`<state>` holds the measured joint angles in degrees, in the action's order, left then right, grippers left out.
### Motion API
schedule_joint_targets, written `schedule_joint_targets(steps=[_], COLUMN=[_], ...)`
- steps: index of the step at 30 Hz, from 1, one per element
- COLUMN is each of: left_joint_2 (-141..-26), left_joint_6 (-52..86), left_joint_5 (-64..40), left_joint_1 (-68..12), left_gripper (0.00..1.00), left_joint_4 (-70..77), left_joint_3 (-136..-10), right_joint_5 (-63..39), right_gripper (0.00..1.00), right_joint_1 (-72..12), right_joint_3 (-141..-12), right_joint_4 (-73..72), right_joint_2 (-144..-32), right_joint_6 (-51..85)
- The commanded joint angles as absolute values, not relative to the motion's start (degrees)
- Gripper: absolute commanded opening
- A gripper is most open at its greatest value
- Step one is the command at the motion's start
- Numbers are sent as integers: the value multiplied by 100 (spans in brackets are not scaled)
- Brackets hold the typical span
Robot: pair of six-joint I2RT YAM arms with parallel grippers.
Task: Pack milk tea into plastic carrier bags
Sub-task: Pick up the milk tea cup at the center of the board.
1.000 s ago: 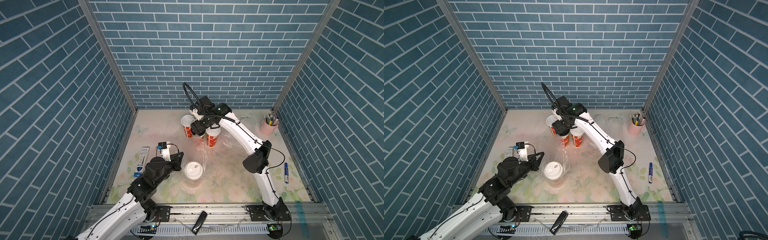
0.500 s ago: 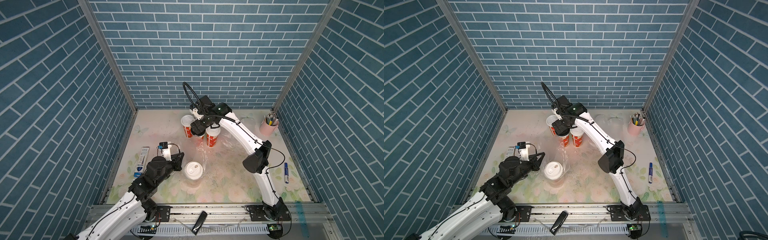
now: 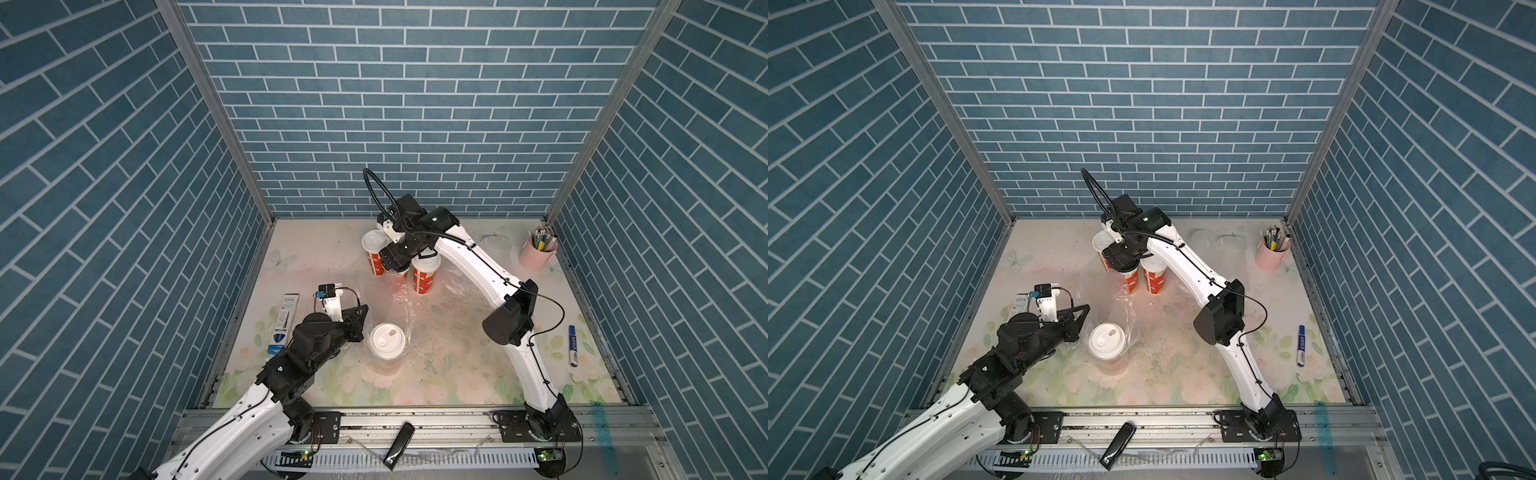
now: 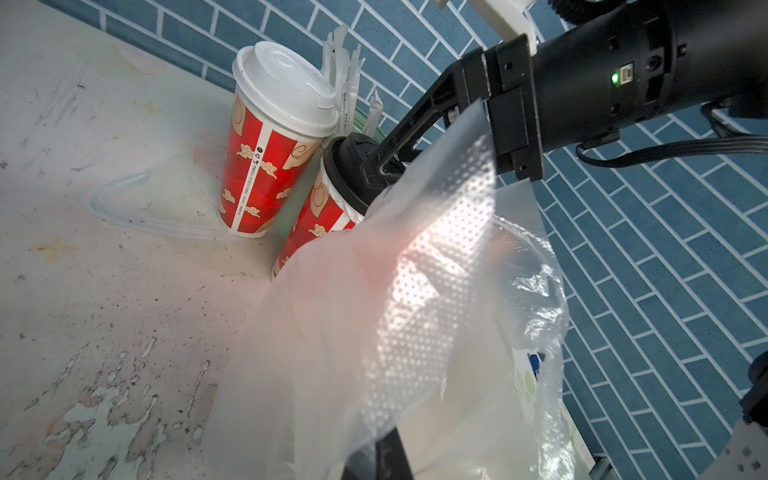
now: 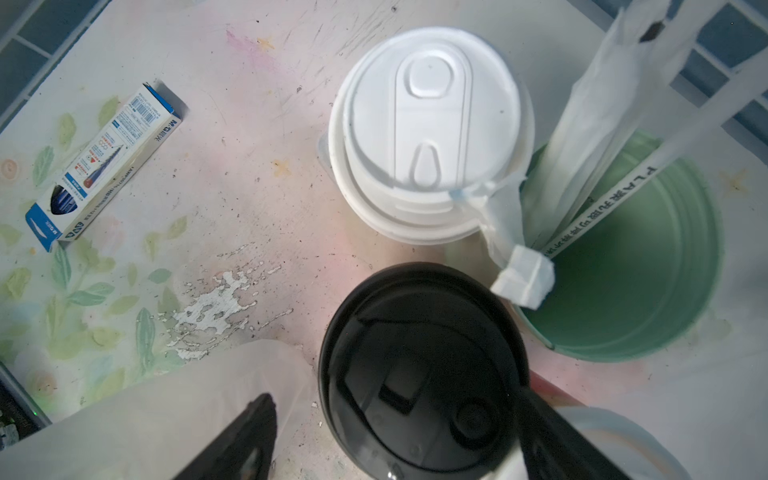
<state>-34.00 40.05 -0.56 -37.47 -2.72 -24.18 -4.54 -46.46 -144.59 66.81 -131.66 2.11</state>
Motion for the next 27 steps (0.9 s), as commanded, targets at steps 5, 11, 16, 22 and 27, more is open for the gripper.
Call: schedule_joint_targets(steps=[5, 11, 16, 22, 27], left_joint_2=[-3316, -3254, -3243, -3261, -3295], left_joint_6=[3955, 3962, 3939, 3930, 3896], left_joint_5=[-101, -88, -88, -88, -88], left_joint_1=[-3727, -3731, -3727, -3730, -3731], left_gripper=[0, 0, 0, 0, 0], left_joint_4=[-193, -211, -245, -246, -255], left_joint_3=[-2373, -2354, -2373, -2382, -2423], right_joint_5=[-708, -759, -775, -678, -642], right_gripper=[85, 84, 85, 86, 87], right_joint_1=[-4632, -4630, -4627, -4629, -4633], right_joint_3=[-14581, -14555, -14546, -14546, -14554], right_joint_4=[6812, 6897, 6978, 7025, 7032], right_joint_2=[-13298, -13326, -13378, -13385, -13379], right_joint_6=[237, 255, 273, 264, 238])
